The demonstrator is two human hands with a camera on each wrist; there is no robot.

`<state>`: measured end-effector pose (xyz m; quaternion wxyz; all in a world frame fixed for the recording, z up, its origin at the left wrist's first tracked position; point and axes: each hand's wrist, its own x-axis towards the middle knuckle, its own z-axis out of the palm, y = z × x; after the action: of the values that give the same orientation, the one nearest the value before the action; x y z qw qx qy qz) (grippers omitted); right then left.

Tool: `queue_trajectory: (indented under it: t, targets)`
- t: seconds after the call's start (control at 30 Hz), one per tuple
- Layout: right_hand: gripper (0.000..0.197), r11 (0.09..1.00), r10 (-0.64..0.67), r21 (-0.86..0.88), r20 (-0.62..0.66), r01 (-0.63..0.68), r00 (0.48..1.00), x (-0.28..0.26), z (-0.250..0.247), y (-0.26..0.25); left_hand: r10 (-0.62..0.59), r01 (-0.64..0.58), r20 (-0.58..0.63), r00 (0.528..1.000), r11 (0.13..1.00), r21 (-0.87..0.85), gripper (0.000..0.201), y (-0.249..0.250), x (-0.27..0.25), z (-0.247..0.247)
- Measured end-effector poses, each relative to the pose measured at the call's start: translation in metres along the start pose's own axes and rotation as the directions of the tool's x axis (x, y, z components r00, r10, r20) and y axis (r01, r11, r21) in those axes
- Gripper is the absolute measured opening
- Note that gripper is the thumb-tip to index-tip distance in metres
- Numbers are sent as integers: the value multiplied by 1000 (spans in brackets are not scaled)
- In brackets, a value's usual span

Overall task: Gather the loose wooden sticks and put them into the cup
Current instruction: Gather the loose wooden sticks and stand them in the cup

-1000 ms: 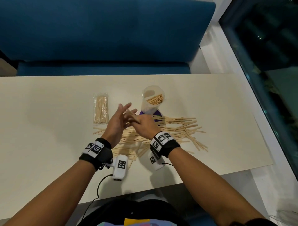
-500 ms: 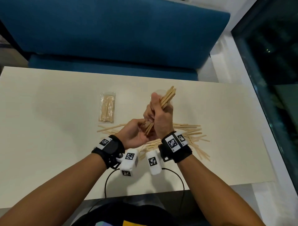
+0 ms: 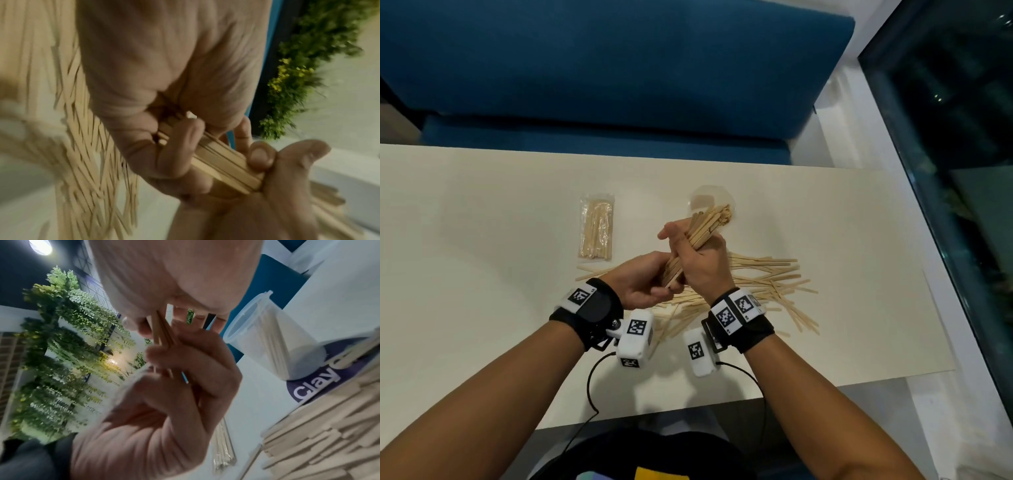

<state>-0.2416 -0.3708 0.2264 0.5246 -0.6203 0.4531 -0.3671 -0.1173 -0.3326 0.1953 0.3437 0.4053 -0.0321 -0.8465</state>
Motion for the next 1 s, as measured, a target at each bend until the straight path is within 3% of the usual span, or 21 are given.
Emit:
queue_trajectory:
  t: [0.17,0.33,0.4,0.47,0.53,0.6,0.67,0.8,0.93,1.0]
  targets:
    - [29,998,61,31,11,-61,998,-4,-1,-2,78,-74,-7,997,965,253,32,0,-7,-1]
    - [21,992,127,-19,60,-126,990,-11,-2,-1,249,-138,-167,954,859,493,34,-6,-3,9]
    - [16,996,84,-18,53,-84,995,-11,-10,-4,280,-129,-207,938,831,541,40,-6,-6,8]
    - [32,997,-32,-64,-20,31,999,-9,-23,-11,284,-102,-230,931,806,583,48,-6,-11,2]
    - [32,977,-169,-145,-80,157,982,-8,-33,-16,291,-92,-252,923,803,588,50,-8,-14,-1]
    - [17,931,-245,-280,-3,234,970,-10,-31,-16,292,-96,-257,921,811,577,50,-11,-15,-1]
    - [24,890,-211,-395,91,230,973,-15,-23,-11,294,-105,-250,923,815,570,50,-15,-15,1]
    - [22,819,-183,-521,156,239,971,-22,-15,-8,264,-92,-243,933,831,548,46,-27,-17,-3]
    - [22,880,-72,-468,39,82,997,-28,-9,-11,314,-134,-318,895,867,480,39,-33,-15,-11]
    - [21,862,-82,-488,139,140,987,-32,-10,-14,329,-126,-371,868,870,477,40,-33,-13,-15]
